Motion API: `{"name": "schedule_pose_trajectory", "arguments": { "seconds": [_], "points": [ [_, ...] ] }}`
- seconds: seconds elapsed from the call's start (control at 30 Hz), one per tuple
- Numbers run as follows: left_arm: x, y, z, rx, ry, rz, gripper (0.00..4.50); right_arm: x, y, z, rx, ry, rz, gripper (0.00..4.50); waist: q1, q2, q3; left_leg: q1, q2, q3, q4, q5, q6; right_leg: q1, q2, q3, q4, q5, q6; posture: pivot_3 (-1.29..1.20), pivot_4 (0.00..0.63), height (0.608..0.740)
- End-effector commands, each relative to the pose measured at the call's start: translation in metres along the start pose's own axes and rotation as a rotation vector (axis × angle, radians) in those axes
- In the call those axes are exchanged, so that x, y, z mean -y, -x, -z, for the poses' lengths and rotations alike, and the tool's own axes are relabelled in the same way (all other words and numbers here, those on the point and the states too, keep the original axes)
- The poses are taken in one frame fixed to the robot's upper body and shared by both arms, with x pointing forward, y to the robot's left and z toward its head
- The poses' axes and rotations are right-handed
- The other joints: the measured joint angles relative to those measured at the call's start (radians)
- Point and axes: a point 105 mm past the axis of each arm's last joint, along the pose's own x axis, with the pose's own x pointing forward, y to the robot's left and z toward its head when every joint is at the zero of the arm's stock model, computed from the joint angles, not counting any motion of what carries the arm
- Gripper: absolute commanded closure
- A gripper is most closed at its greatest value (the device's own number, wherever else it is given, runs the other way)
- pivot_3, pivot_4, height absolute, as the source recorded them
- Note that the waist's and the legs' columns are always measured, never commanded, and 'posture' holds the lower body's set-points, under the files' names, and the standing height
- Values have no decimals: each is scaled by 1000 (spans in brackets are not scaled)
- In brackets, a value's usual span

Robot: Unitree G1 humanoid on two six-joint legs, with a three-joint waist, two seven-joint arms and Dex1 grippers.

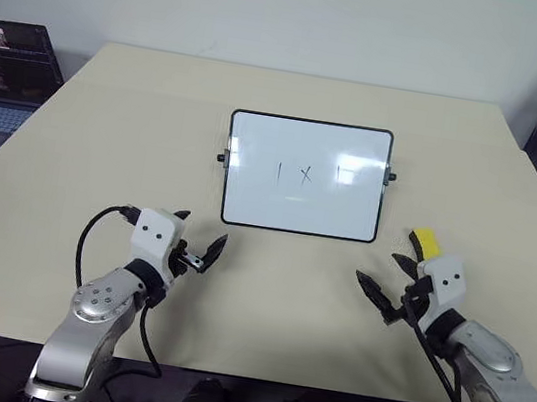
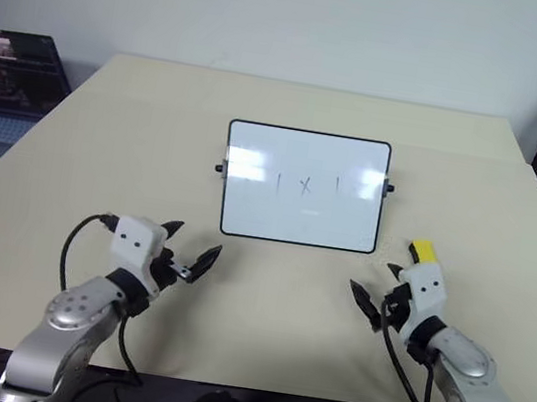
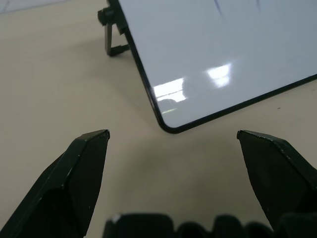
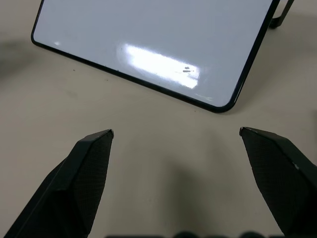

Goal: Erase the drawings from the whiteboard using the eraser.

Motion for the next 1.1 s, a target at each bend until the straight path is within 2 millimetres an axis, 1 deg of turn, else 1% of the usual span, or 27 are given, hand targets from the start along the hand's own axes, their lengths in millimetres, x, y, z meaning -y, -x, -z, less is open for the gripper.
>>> {"name": "schedule_pose_trajectory", "arguments": {
  "seconds": [0.03,0.1,0.17,0.3,0.37,0.43,0.53,0.6,0.7,0.83,0.9,1.0,1.1],
  "points": [
    [-2,-6,-9,50,-15,-27,0,0,0,-15,37,28,-6,14,0,0,0,0,0,0,0,0,0,0,0,0,0,0,0,0,150,740],
    [-5,-8,-10,58,-2,-57,0,0,0,-14,29,37,-7,14,1,0,0,0,0,0,0,0,0,0,0,0,0,0,0,0,150,740],
    [-7,-8,-13,65,4,-70,0,-4,0,-18,34,46,-31,14,1,-1,0,0,0,0,0,0,0,0,0,0,0,0,0,0,150,740],
    [-8,-5,-16,77,-15,-43,0,-4,-1,-28,58,50,-45,14,0,-1,0,-1,0,0,0,0,0,0,0,0,-1,0,0,0,150,740],
    [-10,-1,-23,102,-26,-23,0,-7,-3,-32,72,44,-61,14,0,-1,0,-1,0,0,0,0,0,0,0,0,-1,0,0,0,150,740],
    [-11,2,-29,115,-25,31,0,-12,-7,-36,92,37,-76,14,1,-1,1,-1,0,0,0,0,0,0,0,0,-1,0,0,0,150,740],
    [-14,7,-35,119,-15,113,0,-16,-11,-38,103,35,-83,14,0,-1,1,-1,0,0,0,0,0,0,0,0,-1,0,0,0,150,740],
    [-10,11,-39,113,-23,186,0,-18,-10,-38,108,29,-75,14,0,-1,1,-1,0,0,0,0,0,0,0,0,-1,0,0,0,150,740],
    [4,12,-45,80,-48,342,0,-19,0,-45,122,11,-59,14,4,-2,1,-1,0,0,0,0,0,-1,0,0,-1,0,0,0,150,740],
    [8,8,-56,60,-90,471,0,-23,10,-48,124,-21,2,14,5,-2,1,-2,0,-2,0,0,0,0,0,-1,-2,0,0,0,150,740],
    [14,5,-63,64,-95,541,0,-23,12,-50,128,-24,23,14,2,-2,1,-1,0,-1,0,0,0,0,0,-1,-2,0,0,0,150,740],
    [18,-1,-69,64,-123,617,0,-13,15,-53,126,-9,101,14,-1,-2,1,-1,0,-1,0,0,0,0,0,-1,-1,0,0,0,150,740],
    [23,-13,-77,83,-176,689,0,14,21,-52,82,9,242,14,0,-2,1,-1,0,0,0,0,0,-1,0,-1,-1,0,0,0,150,740]
  ]
}}
